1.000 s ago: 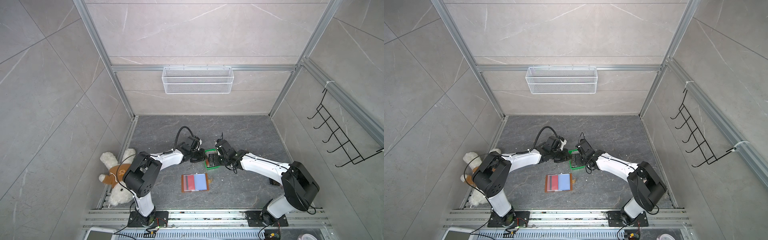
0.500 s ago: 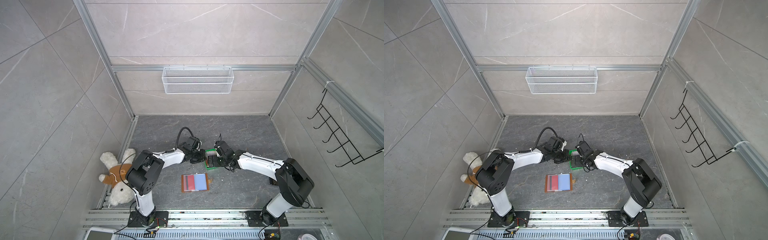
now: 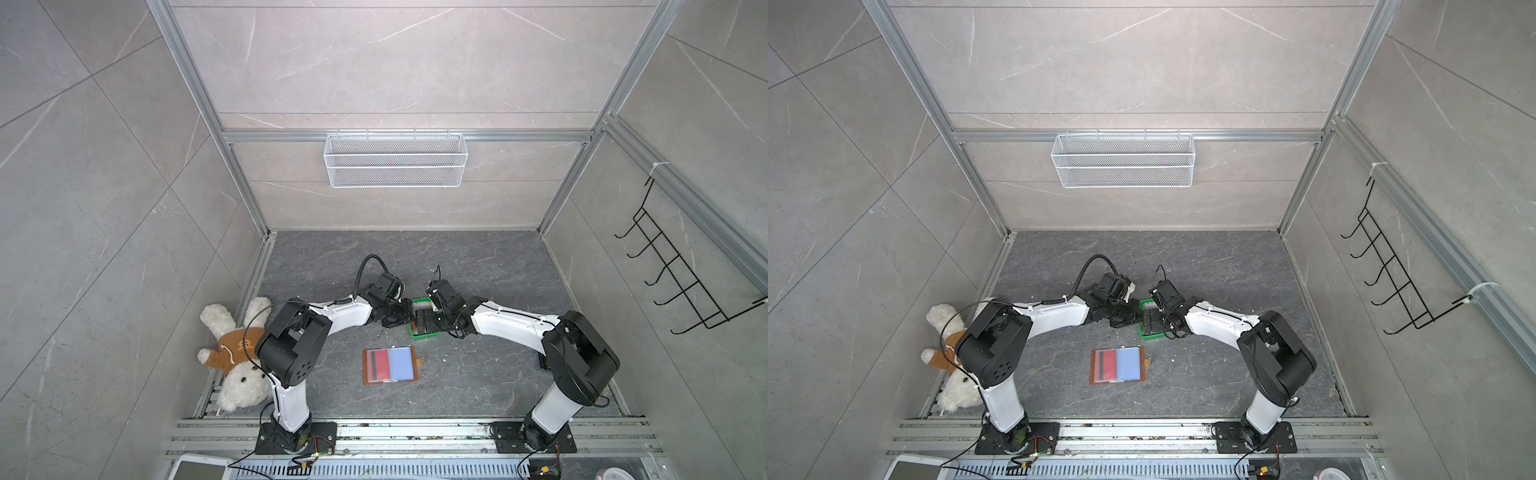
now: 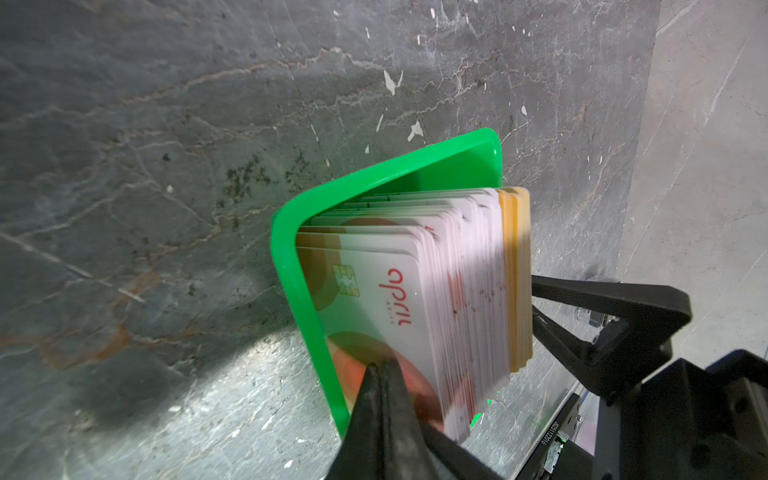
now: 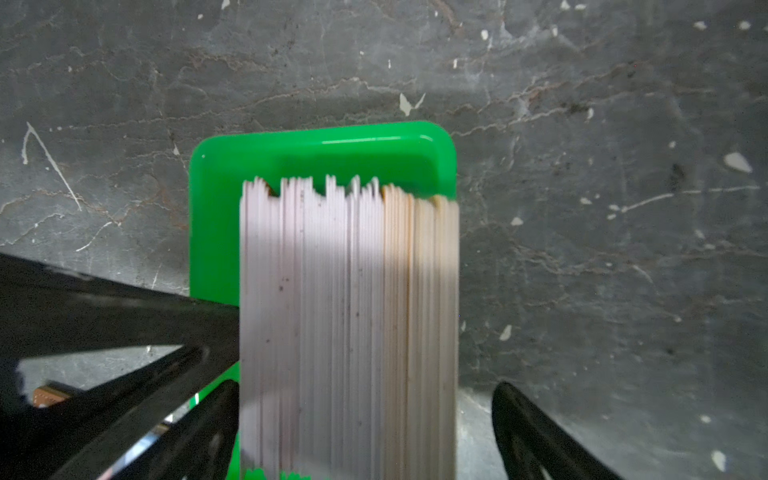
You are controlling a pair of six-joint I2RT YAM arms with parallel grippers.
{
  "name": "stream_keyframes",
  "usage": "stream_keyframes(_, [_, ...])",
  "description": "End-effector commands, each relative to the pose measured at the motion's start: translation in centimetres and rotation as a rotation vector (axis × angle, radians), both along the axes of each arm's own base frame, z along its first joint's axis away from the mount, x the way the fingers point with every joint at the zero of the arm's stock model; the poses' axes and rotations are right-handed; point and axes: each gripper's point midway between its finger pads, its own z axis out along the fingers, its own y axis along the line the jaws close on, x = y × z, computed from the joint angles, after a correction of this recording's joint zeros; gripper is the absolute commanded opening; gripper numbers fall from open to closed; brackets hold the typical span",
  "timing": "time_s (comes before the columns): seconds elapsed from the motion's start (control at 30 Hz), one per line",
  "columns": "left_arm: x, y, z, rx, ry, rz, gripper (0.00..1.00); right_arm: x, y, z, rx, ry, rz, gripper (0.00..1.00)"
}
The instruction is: Put the credit cards into the card holder
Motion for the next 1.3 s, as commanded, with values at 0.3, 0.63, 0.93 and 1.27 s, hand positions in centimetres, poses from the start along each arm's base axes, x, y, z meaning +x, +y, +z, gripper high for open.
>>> stream_keyframes(0.3, [-0.1, 0.0, -0.7, 0.020, 0.028, 0.004, 0.00, 0.2, -1.7, 3.0, -0.060, -0.061, 0.010, 0.95])
stream_keyframes(0.63, [0.0, 0.2, 0.9, 0.014, -0.014, 0.024, 0.00, -0.8, 0.5, 3.1, 0.045, -0.019, 0.092, 0.94])
stream_keyframes(0.93, [-0.3, 0.9, 0.4, 0.057, -0.006, 0.043, 0.00, -0.2, 0.0, 0.7, -0.019, 0.021, 0.055, 0.95])
stream_keyframes(1.27, [-0.3, 0.6, 1.8, 0.039, -0.036, 0.039, 0.00, -0.1, -0.5, 0.0, -0.050, 0.028, 0.041, 0.95])
